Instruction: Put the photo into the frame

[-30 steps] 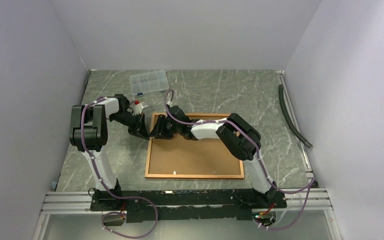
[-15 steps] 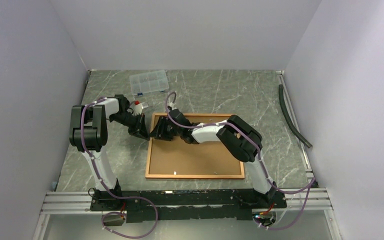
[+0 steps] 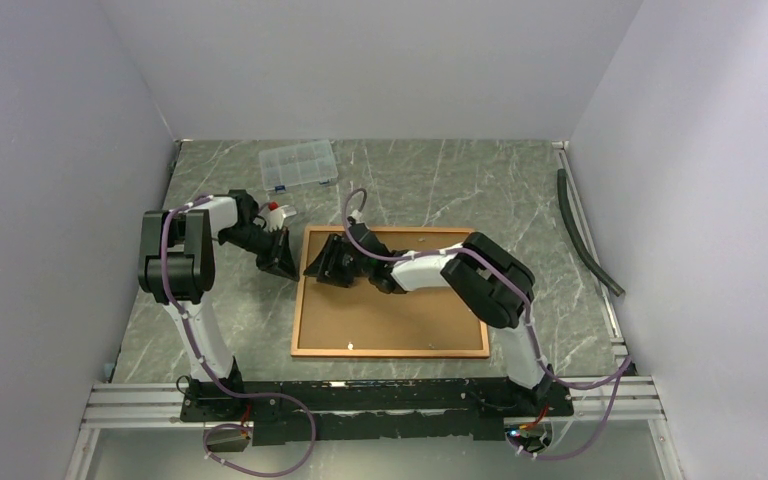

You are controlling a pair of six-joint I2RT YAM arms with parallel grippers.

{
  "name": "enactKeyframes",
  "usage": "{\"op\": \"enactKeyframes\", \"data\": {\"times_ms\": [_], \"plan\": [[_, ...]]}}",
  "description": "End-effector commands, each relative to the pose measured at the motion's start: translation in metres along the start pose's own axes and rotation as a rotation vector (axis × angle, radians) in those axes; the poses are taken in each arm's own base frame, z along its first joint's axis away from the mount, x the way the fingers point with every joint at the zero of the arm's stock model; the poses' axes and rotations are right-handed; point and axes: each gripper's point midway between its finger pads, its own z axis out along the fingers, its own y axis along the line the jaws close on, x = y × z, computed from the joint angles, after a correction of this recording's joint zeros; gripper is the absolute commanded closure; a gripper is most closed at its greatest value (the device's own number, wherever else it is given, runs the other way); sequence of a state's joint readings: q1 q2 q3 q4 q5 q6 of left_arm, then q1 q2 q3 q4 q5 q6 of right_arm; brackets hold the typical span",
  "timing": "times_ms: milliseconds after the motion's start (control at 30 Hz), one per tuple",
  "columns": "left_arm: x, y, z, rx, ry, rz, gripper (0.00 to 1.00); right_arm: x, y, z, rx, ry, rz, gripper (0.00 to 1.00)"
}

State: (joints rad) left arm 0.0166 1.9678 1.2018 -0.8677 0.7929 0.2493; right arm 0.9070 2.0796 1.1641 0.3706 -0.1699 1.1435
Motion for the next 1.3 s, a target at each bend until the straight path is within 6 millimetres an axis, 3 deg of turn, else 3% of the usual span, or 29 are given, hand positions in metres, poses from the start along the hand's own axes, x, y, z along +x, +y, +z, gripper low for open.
{"op": "enactKeyframes", "data": {"times_ms": [0, 467, 1267], "plan": [[0.0, -0.001, -0.002, 0.003, -0.017, 0.02, 0.95, -0.002, 0.002, -0.009, 0.015, -0.039, 0.091, 0.51], [-0.002, -0.002, -0.002, 0.009, -0.025, 0.008, 0.95, 0.005, 0.005, 0.013, -0.015, -0.004, 0.119, 0.49], [-0.001, -0.005, -0.003, 0.019, -0.025, 0.011, 0.95, -0.02, 0.008, 0.021, 0.008, -0.119, 0.079, 0.52]]}}
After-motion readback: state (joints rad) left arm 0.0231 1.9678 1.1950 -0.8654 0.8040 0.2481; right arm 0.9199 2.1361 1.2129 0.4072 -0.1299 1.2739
